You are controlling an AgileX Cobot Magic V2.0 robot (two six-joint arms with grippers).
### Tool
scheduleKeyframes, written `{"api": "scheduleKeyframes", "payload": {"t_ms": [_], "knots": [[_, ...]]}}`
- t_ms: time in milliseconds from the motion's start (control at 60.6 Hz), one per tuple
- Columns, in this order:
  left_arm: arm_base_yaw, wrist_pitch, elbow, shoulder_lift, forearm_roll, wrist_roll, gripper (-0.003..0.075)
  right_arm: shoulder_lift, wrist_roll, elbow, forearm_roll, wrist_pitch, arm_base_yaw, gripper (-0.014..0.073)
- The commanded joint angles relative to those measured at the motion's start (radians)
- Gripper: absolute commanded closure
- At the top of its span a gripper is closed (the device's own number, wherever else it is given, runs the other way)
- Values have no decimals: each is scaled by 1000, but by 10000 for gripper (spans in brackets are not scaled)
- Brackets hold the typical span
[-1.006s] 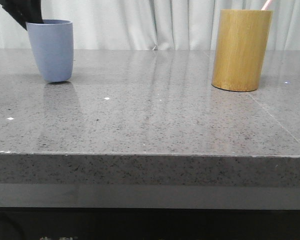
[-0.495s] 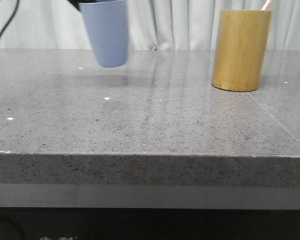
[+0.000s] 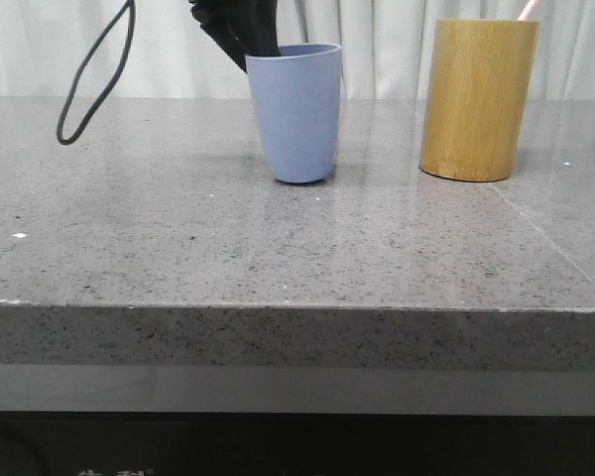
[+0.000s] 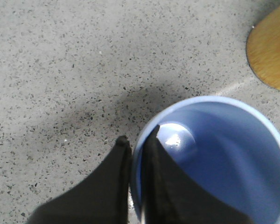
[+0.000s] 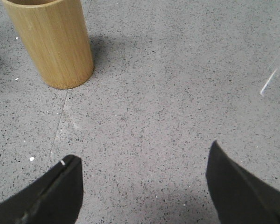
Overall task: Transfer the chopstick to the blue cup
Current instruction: 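Set the blue cup down beside the bamboo holder and open the left gripper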
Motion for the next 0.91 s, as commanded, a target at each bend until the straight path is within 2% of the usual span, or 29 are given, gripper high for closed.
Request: {"api": "scheduleKeyframes", "payload": {"t_ms": [0, 363, 429, 544, 594, 660, 709, 890], "knots": [[-6, -62, -31, -58, -7, 1, 738, 5, -13, -36, -6, -58, 1, 33], [-6, 6, -31, -58, 59, 23, 719, 5, -13, -36, -6, -58, 1, 33], [-6, 4, -31, -58, 59, 23, 668, 5, -13, -36, -6, -58, 1, 33], [-6, -3, -31, -58, 53, 23, 492, 5, -13, -36, -6, -58, 1, 33], [-6, -3, -31, -58, 48, 23, 393, 5, -13, -36, -6, -58, 1, 33], [-6, -3, -31, -58, 46, 23, 321, 5, -13, -36, -6, -58, 1, 33], [-6, -3, -34, -61, 46, 23, 292, 5, -13, -36, -6, -58, 1, 33], [-6, 34, -97, -67, 18, 23, 291, 5, -13, -36, 32, -74, 1, 33]]}}
